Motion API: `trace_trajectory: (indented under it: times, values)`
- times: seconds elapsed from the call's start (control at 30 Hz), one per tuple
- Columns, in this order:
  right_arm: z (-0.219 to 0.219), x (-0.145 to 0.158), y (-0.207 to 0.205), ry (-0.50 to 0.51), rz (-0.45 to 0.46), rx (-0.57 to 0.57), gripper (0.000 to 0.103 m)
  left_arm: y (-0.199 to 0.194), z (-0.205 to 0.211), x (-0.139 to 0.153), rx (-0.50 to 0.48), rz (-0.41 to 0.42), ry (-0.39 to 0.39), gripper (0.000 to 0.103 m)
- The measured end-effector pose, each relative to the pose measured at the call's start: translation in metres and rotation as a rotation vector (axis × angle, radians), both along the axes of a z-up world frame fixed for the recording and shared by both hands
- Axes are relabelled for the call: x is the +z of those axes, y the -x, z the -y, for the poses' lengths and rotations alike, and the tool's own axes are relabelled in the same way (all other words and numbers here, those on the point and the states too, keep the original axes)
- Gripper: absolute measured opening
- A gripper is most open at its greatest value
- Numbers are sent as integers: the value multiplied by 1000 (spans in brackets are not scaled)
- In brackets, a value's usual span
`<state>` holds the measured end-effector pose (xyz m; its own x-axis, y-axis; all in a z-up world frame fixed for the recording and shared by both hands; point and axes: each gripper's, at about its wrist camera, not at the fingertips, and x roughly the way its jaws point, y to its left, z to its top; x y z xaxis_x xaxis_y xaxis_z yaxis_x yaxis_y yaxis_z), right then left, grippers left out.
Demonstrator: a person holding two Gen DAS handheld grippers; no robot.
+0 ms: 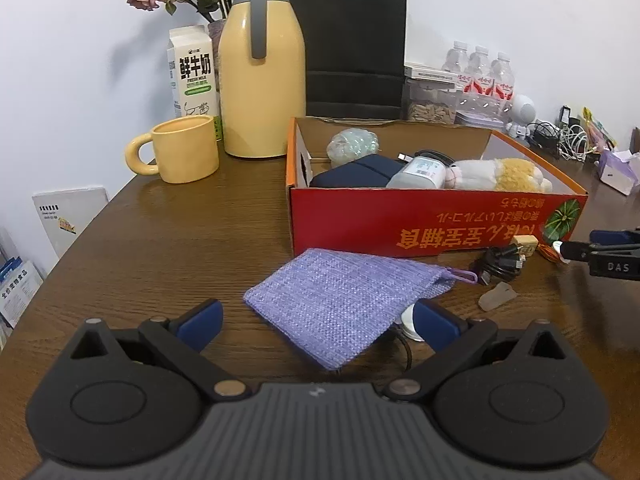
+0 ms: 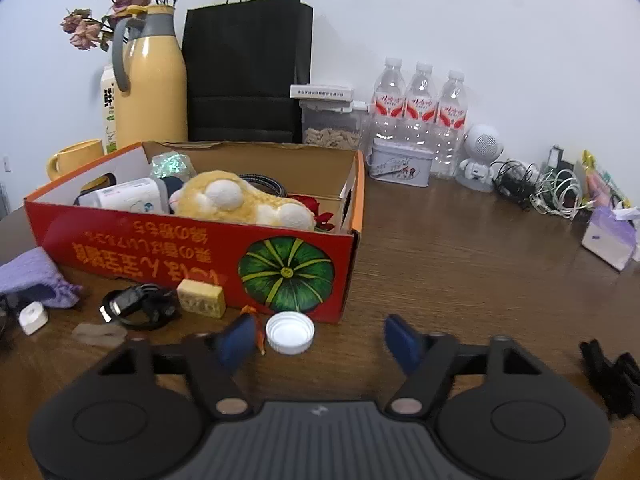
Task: Organize objects
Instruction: 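Reach the right gripper to the white round lid and grasp it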
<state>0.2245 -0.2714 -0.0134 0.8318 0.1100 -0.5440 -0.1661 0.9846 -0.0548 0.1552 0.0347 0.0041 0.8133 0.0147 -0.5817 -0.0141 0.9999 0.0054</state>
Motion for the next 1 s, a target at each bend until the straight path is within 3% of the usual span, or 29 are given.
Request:
trace_trajectory:
  times: [0.27, 0.37, 0.43, 0.57, 0.8, 1.0]
  values:
    - [-5, -7, -18, -29, -77, 50, 51, -6, -2, 1, 28, 4, 9, 103]
    - [-6, -7, -18, -44, -79, 72, 40, -10, -1, 0, 30, -2, 5, 103]
    - [-7, -7, -17, -48, -77, 87, 27, -12, 0, -2, 26, -9, 1, 103]
    - [-7, -6, -16, -54, -73, 86, 27, -16, 1, -4, 15, -19, -4, 103]
    - [-3, 1, -2, -45, 15, 44, 27, -34, 1, -3, -48, -29, -13, 103]
    - [-2, 4, 6, -27, 49, 1, 27, -56, -7, -19, -55, -73, 46, 103]
